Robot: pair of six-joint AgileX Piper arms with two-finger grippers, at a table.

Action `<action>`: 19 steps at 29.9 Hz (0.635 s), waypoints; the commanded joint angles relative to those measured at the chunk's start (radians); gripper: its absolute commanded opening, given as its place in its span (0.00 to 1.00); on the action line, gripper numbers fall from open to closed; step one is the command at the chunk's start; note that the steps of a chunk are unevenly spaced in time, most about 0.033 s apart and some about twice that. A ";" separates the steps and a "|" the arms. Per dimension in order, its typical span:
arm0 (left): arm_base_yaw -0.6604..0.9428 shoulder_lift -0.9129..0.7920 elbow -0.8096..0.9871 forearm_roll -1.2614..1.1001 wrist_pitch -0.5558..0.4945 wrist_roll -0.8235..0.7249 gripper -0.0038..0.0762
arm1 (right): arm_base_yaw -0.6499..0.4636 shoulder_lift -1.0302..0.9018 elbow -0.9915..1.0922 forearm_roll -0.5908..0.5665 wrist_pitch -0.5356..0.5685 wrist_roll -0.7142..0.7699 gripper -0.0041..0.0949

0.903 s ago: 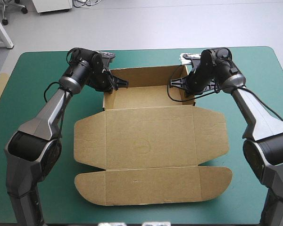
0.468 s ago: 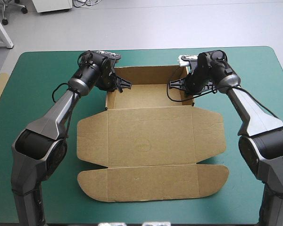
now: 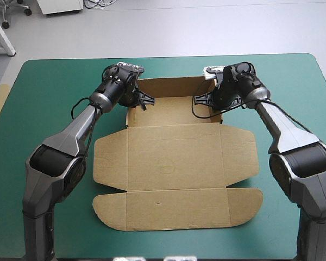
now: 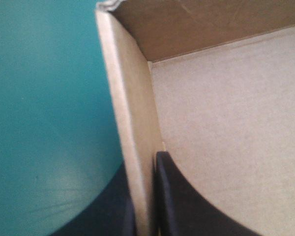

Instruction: Fold the box

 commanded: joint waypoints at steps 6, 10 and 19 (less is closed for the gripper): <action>0.004 -0.019 -0.025 0.137 -0.007 0.035 0.04 | -0.006 -0.036 -0.032 -0.070 -0.022 -0.035 0.04; 0.004 -0.010 -0.025 0.122 -0.029 0.035 0.04 | -0.006 -0.033 -0.032 -0.065 -0.024 -0.035 0.04; 0.004 -0.004 -0.025 0.121 -0.023 0.035 0.04 | -0.006 -0.033 -0.032 -0.059 -0.019 -0.035 0.04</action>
